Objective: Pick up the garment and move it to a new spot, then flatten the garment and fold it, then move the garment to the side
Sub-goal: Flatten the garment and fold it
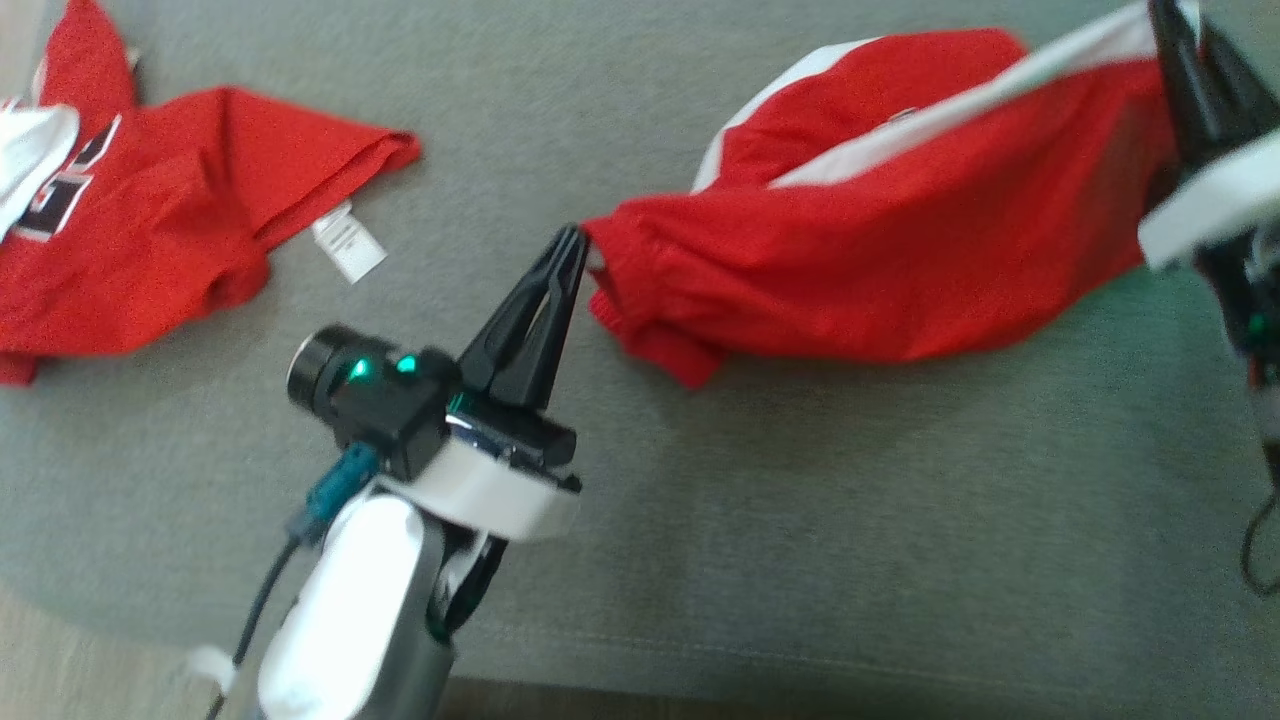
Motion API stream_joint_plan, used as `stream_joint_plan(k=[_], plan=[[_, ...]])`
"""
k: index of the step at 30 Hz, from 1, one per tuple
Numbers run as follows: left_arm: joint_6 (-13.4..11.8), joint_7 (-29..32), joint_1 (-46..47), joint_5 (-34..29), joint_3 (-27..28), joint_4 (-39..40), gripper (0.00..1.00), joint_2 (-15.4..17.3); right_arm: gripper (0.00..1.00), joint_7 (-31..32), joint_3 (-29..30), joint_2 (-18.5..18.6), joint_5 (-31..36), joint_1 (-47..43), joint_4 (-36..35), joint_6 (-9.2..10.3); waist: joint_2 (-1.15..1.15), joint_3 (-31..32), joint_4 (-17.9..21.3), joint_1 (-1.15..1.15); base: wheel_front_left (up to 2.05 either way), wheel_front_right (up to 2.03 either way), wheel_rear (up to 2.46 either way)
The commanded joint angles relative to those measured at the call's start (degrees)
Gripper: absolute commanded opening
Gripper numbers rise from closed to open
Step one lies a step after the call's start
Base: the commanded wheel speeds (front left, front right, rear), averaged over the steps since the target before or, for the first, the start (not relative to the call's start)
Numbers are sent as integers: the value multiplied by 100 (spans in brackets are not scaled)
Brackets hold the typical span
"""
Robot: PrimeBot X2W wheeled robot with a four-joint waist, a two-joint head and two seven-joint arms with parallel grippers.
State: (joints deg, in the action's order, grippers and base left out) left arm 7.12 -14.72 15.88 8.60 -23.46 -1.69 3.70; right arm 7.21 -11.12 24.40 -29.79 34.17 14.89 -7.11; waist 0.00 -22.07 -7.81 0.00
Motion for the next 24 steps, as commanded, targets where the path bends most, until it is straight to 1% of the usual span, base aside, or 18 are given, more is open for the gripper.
stream_joint_plan(k=[1,7,10,11,13,14,15,16,17,18,21,24], plan=[[25,-28,240,52,187,118,0,2,0,-69,-176,130,-52,240,24,-37,0,-273,-279,0,0,0,0],[33,-28,636,241,-11,-276,0,-60,0,-432,-833,264,-201,1284,1347,-37,0,-534,-620,0,0,0,0],[34,-28,741,339,-151,-479,0,-71,0,-599,-1238,299,-293,1659,1827,-37,0,-615,-706,0,0,0,0],[35,-28,773,411,-230,-604,0,-75,0,-692,-1524,287,-373,1871,2101,-37,0,-656,-724,0,0,0,0],[35,-28,790,462,-269,-735,0,-78,1,-838,-1721,251,-521,2025,2361,-37,0,-677,-732,0,0,0,0],[35,-28,790,511,-286,-796,0,-79,38,-918,-1801,222,-618,2077,2474,-37,0,-679,-731,0,0,0,0],[35,-28,783,565,-315,-880,0,-79,85,-998,-1884,211,-691,2116,2584,-37,0,-674,-728,0,0,0,0],[35,-28,777,622,-334,-956,0,-80,100,-1087,-1970,203,-753,2144,2671,-37,0,-667,-721,0,0,0,0],[35,-28,771,684,-323,-994,40,-80,100,-1201,-2048,193,-816,2160,2735,-37,0,-652,-707,0,0,0,0],[35,-28,750,712,-310,-1069,100,-80,100,-1347,-2121,183,-871,2161,2766,-37,0,-624,-686,0,0,0,0],[1,-28,645,747,-169,-1208,100,-81,100,-1850,-2257,189,-1014,2091,2751,-37,0,-501,-593,0,0,0,0],[-115,-28,478,668,79,-1240,100,-81,100,-2110,-2290,237,-1049,1925,2622,-37,0,-341,-457,0,0,0,0]])
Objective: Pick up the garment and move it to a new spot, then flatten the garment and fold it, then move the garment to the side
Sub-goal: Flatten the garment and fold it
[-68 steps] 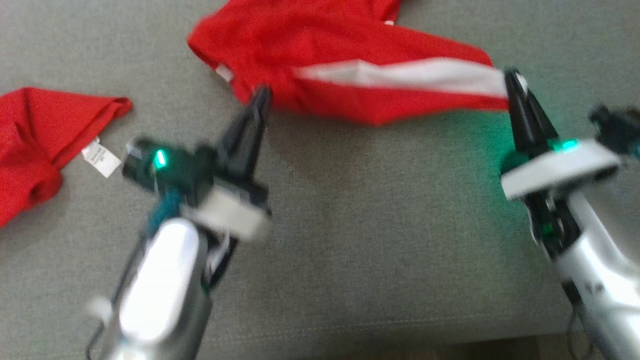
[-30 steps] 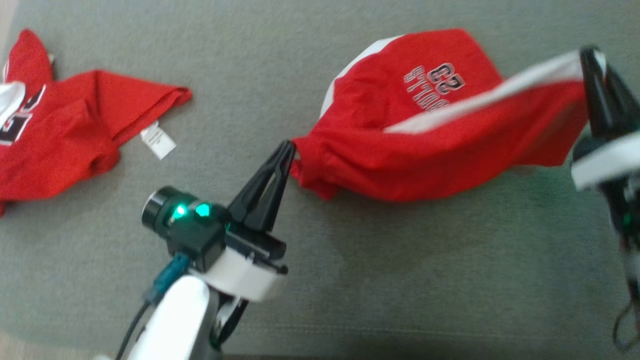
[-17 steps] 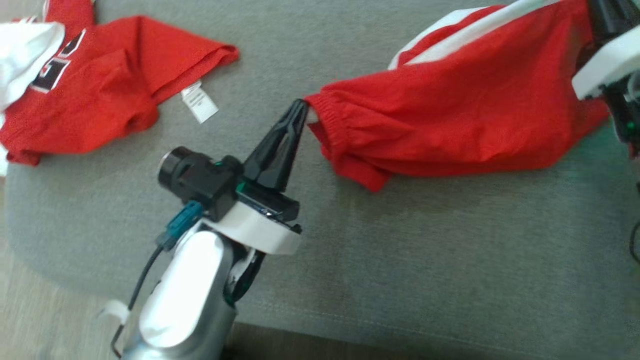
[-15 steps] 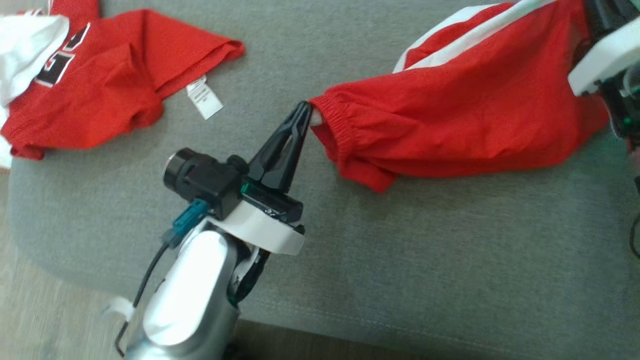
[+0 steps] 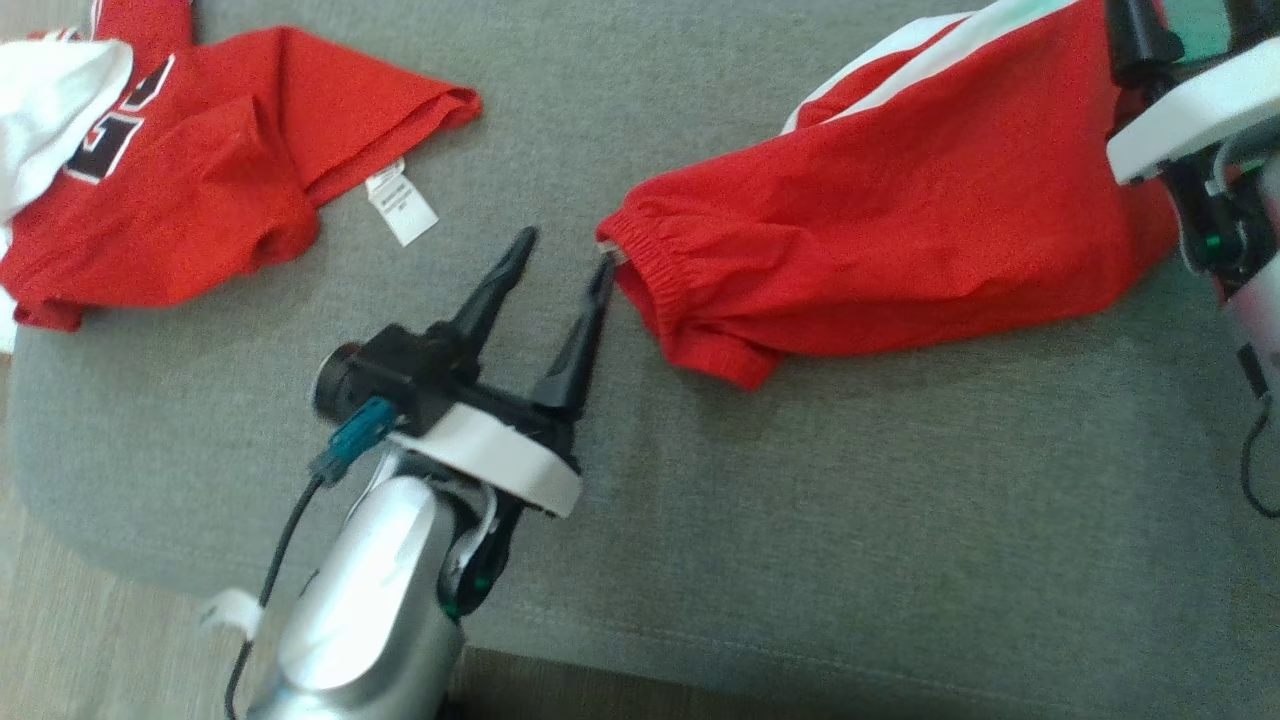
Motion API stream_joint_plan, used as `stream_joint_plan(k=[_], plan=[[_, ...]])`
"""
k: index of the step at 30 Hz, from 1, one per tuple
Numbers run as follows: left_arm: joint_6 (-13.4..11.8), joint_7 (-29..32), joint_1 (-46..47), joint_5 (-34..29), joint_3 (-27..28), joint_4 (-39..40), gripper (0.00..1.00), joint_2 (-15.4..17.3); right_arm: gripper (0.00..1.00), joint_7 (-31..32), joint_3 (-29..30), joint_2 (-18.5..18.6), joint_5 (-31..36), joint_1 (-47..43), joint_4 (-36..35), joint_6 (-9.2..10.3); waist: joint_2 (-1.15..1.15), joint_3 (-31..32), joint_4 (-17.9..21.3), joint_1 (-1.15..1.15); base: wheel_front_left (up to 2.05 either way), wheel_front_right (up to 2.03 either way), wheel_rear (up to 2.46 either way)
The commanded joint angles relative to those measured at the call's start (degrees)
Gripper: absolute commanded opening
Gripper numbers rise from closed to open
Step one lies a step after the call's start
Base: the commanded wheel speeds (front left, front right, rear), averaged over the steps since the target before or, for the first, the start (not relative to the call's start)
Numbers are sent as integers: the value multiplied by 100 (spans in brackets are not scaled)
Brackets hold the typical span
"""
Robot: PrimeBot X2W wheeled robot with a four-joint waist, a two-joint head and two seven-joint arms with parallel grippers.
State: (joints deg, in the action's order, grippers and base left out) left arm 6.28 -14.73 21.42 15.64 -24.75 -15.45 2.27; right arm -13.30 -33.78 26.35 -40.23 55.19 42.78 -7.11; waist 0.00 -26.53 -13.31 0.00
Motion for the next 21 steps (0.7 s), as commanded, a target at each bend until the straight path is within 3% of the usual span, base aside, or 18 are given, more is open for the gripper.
stream_joint_plan(k=[1,7,12,21], plan=[[-79,-27,-144,-73,305,139,100,62,100,-106,23,77,32,-253,-225,-37,0,161,138,0,0,0,0],[-533,-27,-555,-349,1007,416,100,79,100,-167,1051,79,764,-1093,-1003,-37,0,515,453,0,0,0,0],[-854,-27,-685,-644,1396,735,100,111,100,-168,2025,-320,1454,-2230,-1780,-37,0,773,710,0,0,0,0],[-924,-27,-528,-924,1553,810,100,202,100,167,2863,-1100,2230,-3630,-2990,-37,0,1035,1062,0,0,0,0]])
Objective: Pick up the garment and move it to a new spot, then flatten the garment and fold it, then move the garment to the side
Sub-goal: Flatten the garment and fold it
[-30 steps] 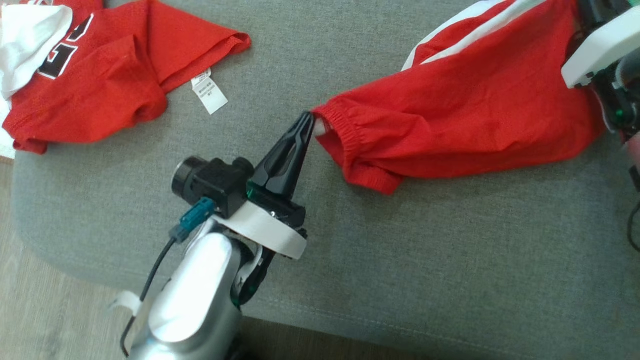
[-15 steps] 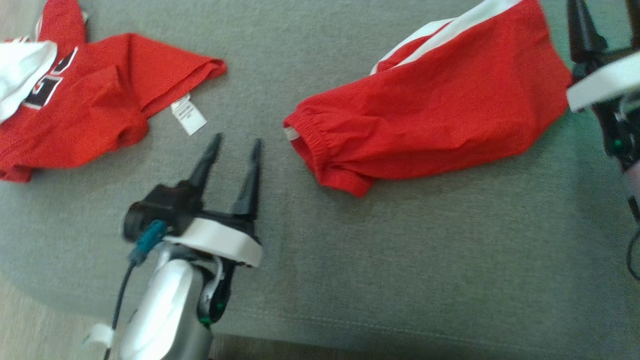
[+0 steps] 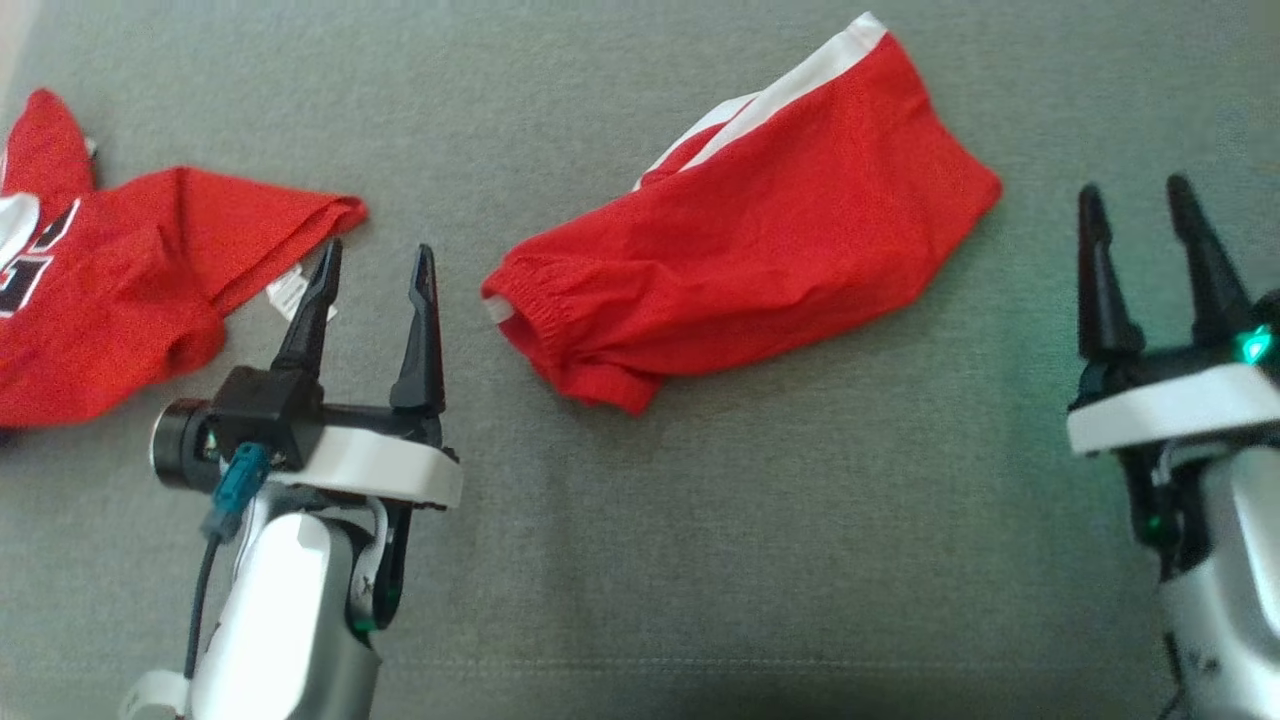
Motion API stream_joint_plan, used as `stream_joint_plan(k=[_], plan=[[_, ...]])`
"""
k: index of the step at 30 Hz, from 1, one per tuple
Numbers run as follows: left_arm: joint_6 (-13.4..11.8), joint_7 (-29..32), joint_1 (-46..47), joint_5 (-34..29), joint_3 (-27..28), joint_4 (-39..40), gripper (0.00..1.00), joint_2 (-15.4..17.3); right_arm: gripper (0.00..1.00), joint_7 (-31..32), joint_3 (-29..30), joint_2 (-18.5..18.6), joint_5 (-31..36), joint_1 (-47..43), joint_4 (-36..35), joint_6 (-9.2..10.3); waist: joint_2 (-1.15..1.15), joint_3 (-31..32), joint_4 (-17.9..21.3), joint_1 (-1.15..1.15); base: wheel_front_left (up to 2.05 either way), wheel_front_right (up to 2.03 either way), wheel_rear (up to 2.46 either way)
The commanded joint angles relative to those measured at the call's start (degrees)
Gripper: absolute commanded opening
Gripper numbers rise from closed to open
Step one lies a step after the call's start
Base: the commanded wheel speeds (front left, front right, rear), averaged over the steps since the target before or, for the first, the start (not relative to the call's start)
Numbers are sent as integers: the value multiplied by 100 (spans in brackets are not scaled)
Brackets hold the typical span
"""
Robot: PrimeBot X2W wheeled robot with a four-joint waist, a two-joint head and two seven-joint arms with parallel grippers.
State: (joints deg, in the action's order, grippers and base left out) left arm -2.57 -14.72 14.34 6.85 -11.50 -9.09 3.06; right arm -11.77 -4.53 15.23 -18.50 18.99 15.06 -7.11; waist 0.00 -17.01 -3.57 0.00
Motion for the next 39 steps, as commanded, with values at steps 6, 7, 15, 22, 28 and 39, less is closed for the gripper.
stream_joint_plan(k=[6,7,15,22,28,39], plan=[[-61,-28,93,-108,232,6,100,145,100,415,169,-437,299,-737,-960,-37,0,215,259,0,0,0,0],[-71,-28,57,-116,225,-23,100,143,100,462,188,-480,333,-819,-1050,-37,0,228,275,0,0,0,0],[-109,-28,-99,-121,231,-100,100,132,100,715,280,-634,418,-1081,-1469,-37,0,237,327,0,0,0,0],[-121,-28,-101,-130,239,-82,100,125,100,804,317,-620,435,-1113,-1575,-37,0,231,306,0,0,0,0],[-124,-28,-68,-128,208,-19,100,103,100,881,361,-595,427,-1082,-1600,-37,0,146,237,0,0,0,0],[-130,-28,456,-162,-9,263,100,34,100,1433,-1,114,179,193,-731,-37,0,-737,-139,0,0,0,0]])
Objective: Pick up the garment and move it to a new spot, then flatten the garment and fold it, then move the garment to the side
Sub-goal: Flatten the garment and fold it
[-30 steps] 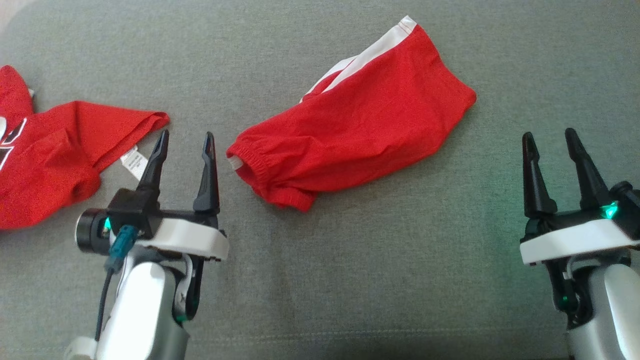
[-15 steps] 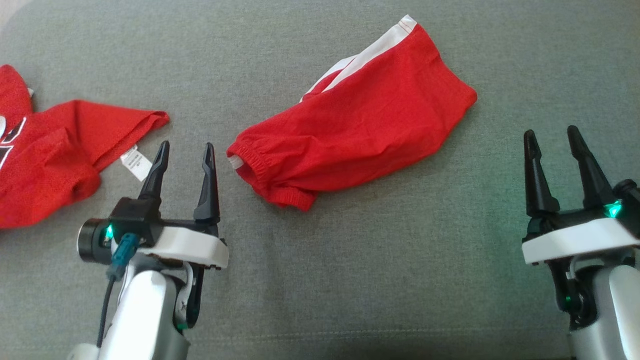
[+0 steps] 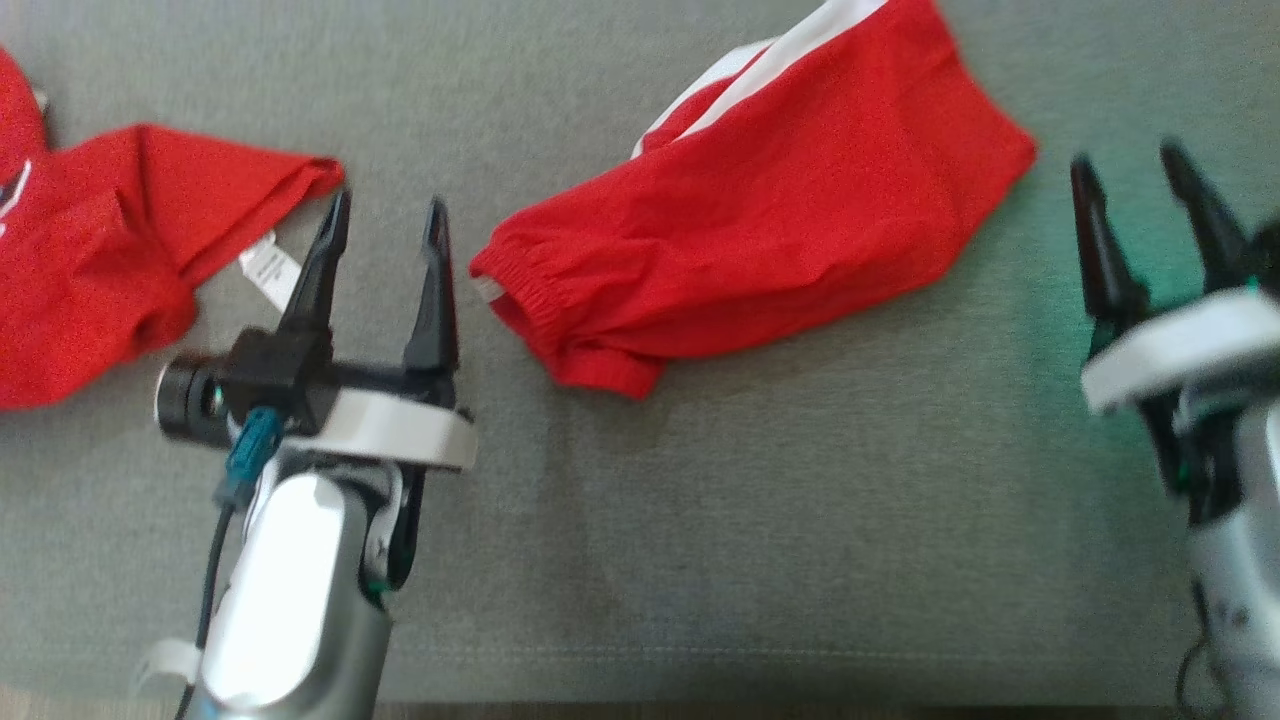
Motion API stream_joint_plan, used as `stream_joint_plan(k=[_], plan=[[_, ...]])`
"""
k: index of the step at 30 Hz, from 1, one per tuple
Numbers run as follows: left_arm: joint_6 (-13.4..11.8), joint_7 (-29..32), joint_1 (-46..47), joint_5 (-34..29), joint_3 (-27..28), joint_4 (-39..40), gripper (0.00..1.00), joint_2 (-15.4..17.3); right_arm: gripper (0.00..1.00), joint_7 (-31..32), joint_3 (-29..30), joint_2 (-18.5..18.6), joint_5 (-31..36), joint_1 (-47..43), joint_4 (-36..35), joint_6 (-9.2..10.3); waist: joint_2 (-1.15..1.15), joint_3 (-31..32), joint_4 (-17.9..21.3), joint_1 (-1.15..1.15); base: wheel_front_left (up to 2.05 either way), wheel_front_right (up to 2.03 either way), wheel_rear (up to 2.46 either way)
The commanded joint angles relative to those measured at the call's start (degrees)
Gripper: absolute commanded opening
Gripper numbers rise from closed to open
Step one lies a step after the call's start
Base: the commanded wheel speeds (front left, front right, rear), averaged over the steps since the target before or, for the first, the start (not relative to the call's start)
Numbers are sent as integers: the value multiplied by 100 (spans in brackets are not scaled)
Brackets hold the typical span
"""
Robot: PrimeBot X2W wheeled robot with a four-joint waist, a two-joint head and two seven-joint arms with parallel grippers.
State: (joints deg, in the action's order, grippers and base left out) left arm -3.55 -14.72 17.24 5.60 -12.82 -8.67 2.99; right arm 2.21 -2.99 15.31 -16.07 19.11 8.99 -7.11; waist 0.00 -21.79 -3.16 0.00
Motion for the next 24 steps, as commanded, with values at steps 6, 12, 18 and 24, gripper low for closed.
stream_joint_plan(k=[6,12,18,24], plan=[[-56,-28,395,6,-34,295,100,12,100,542,-643,455,-329,1026,609,-37,0,-582,-405,0,0,0,0],[-121,-28,493,67,-167,279,100,-4,100,1342,-1156,669,-735,1655,1258,-37,0,-685,-535,0,0,0,0],[-176,-28,519,103,-218,280,100,-9,100,2077,-1727,734,-1253,1944,1383,-37,0,-677,-549,0,0,0,0],[-188,-28,537,118,-252,268,100,-10,0,2683,-2105,796,-1706,2034,1477,-37,0,-639,-528,0,0,0,0]])
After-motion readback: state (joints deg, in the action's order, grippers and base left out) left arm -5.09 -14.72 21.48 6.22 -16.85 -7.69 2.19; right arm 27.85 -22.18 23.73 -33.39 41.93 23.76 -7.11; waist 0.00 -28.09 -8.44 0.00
